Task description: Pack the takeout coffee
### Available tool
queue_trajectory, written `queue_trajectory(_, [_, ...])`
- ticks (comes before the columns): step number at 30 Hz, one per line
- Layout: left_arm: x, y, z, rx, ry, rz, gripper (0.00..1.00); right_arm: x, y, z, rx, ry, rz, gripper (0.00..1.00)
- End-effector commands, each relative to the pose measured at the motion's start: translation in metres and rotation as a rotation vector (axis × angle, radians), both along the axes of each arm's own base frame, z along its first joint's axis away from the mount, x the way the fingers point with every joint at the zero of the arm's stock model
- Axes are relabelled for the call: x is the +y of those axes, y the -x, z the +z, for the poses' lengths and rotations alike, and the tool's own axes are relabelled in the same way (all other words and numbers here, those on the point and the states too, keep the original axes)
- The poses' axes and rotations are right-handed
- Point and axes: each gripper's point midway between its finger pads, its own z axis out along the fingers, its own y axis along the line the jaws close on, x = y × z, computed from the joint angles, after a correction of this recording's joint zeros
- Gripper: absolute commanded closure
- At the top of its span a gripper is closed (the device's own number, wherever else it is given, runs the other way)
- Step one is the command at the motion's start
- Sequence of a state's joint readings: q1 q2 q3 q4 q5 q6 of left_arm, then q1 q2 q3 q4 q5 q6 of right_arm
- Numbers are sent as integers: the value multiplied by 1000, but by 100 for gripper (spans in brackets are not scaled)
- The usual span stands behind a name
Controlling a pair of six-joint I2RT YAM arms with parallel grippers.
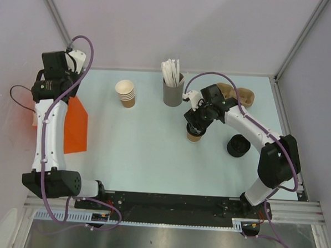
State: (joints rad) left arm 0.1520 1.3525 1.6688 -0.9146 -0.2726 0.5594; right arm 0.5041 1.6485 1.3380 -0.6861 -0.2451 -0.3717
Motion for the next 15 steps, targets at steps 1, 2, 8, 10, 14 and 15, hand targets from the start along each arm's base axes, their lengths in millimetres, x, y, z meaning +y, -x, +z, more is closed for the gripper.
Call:
queue_trajectory(1, [1, -10, 6, -45, 0, -17, 50, 3, 3, 15, -34, -30, 18, 39])
queue_trajectory(2, [1, -11, 7, -49, -3, -18, 55, 3, 3, 14, -31, -28, 17, 39])
queue_trajectory(8, [-2, -14, 10, -69, 10, -32, 86, 3, 3, 17, -38, -35, 18, 39])
queue_trajectory(10, [-6, -14, 11, -74, 24, -53, 87, 3, 3, 16, -37, -34, 18, 39])
queue_trajectory(14, [-21, -12, 12, -81, 68, -125, 91, 3, 3, 17, -38, -37, 18, 39])
queue_trajectory(15, [-24, -11, 12, -76, 77, -139, 91, 2, 3, 17, -37, -36, 16, 39])
